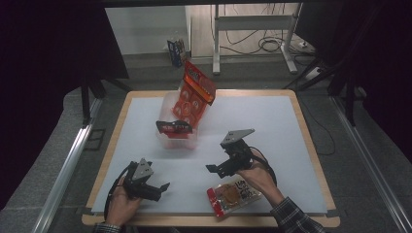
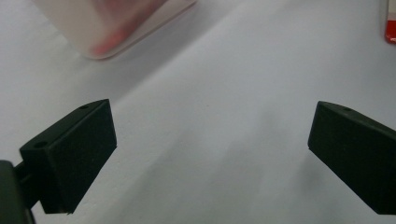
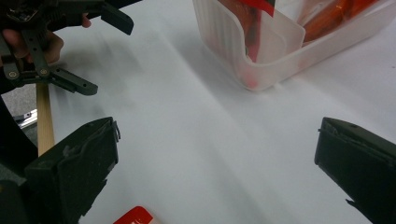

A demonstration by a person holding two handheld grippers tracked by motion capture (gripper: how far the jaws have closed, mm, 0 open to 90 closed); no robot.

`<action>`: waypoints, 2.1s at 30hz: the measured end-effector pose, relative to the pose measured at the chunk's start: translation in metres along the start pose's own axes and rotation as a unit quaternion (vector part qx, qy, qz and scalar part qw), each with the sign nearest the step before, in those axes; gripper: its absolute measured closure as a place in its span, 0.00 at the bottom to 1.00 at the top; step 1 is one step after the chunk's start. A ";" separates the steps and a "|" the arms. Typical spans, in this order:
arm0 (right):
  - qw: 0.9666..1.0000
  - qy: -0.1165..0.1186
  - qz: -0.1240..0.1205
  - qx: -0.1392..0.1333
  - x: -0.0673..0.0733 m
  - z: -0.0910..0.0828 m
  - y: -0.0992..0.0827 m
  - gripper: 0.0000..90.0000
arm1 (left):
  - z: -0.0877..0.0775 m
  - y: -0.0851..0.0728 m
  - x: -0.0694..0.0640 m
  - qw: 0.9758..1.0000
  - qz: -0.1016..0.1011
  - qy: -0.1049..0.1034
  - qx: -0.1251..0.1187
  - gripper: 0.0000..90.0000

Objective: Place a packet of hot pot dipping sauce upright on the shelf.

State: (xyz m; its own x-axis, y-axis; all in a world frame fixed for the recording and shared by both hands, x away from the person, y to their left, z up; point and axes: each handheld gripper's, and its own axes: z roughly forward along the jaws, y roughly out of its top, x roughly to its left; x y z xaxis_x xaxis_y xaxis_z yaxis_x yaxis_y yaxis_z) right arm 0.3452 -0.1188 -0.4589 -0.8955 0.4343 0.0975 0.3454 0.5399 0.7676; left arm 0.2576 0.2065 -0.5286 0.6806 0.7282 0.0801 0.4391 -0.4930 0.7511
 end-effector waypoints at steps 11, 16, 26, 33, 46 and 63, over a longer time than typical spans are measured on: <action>1.000 -0.025 -0.001 -0.003 -0.002 -0.015 -0.006 0.00 | 0.000 0.002 -0.002 1.000 -0.005 0.000 0.005 0.00; 0.999 -0.037 -0.001 -0.007 -0.003 -0.022 -0.013 0.00 | 0.000 0.005 -0.005 1.000 -0.008 -0.007 0.004 0.00; 0.999 -0.053 0.002 0.002 -0.004 -0.036 -0.029 0.00 | 0.002 0.009 -0.014 1.000 0.002 -0.016 0.009 0.00; 0.997 -0.071 0.024 -0.001 -0.009 -0.045 -0.046 0.00 | 0.004 0.014 -0.024 0.999 0.018 -0.035 0.012 0.00; 0.994 -0.098 0.047 0.007 -0.011 -0.061 -0.072 0.00 | 0.008 0.028 -0.042 0.996 0.028 -0.086 -0.014 0.14; 0.992 -0.106 0.064 0.012 -0.009 -0.077 -0.094 0.00 | 0.026 0.048 -0.074 0.987 0.055 -0.151 -0.025 0.37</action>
State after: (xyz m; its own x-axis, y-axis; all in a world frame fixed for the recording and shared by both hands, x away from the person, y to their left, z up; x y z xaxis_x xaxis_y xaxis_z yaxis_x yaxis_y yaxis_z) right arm 0.2994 -0.2294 -0.4833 -0.7663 0.6401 0.0557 0.4610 0.4873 0.7417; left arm 0.2433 0.1163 -0.5152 0.8700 0.4922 -0.0300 0.3281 -0.5324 0.7803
